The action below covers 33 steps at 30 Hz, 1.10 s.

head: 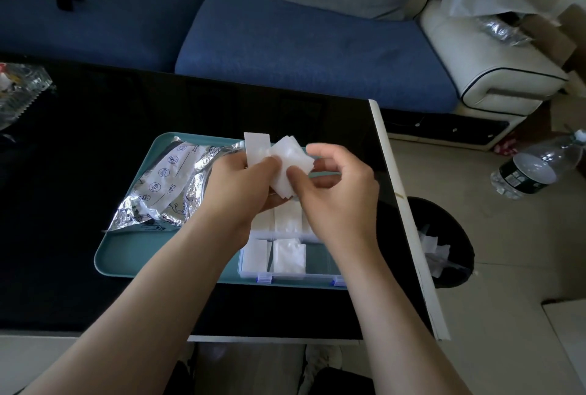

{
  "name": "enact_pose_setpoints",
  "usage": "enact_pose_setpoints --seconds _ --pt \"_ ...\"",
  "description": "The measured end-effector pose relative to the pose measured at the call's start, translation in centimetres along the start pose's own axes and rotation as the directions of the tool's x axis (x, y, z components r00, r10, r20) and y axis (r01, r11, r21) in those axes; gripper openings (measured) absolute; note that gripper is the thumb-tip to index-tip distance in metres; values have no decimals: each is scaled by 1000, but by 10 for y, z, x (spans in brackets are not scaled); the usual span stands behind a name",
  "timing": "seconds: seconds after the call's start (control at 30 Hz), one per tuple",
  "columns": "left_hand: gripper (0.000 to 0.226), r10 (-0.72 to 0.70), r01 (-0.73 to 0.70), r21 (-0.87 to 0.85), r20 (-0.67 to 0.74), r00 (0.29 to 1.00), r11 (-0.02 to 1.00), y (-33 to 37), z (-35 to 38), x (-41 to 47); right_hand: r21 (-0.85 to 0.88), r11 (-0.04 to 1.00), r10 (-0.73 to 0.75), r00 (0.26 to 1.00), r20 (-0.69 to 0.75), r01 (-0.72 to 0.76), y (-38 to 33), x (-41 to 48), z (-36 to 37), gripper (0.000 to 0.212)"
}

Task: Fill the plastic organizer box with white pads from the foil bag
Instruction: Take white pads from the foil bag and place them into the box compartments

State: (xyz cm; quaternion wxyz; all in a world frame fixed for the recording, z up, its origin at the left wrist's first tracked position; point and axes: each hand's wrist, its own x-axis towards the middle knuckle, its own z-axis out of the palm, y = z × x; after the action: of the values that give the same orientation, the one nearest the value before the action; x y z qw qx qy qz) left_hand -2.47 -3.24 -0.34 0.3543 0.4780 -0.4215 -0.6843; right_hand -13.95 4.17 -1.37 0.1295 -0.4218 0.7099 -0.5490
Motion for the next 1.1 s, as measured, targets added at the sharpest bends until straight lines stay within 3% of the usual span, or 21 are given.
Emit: enact_pose_setpoints --seconds 0.17,0.47,0.57,0.67,0.73,0.83,0.93,1.1 --pt "14 -25 24 66 1 1000 997 1 -1 -1 -137 985 -88 990 113 103 6 0 3 38" --pt "12 -45 46 141 -16 999 989 2 -4 2 -152 988 42 983 177 -15 3 3 -3 23" --pt "9 6 -3 149 -23 1000 989 2 -8 4 -75 996 58 984 168 -46 2 6 -11 19" --pt "12 141 -117 378 -34 989 918 1 -15 7 -28 999 33 988 149 -29 3 11 -19 17" --pt "20 193 -171 538 16 981 826 2 -17 4 -4 999 35 974 222 -35 2 13 -22 21" --pt "13 162 -198 601 115 980 774 1 -18 2 -34 999 39 943 330 -29 0 9 -22 37" --pt "18 123 -225 624 203 971 749 -4 -19 4 -139 990 17 955 297 26 2 6 -20 54" --pt "19 80 -274 647 312 947 711 0 -16 0 -242 969 20 961 275 49 4 6 -21 58"
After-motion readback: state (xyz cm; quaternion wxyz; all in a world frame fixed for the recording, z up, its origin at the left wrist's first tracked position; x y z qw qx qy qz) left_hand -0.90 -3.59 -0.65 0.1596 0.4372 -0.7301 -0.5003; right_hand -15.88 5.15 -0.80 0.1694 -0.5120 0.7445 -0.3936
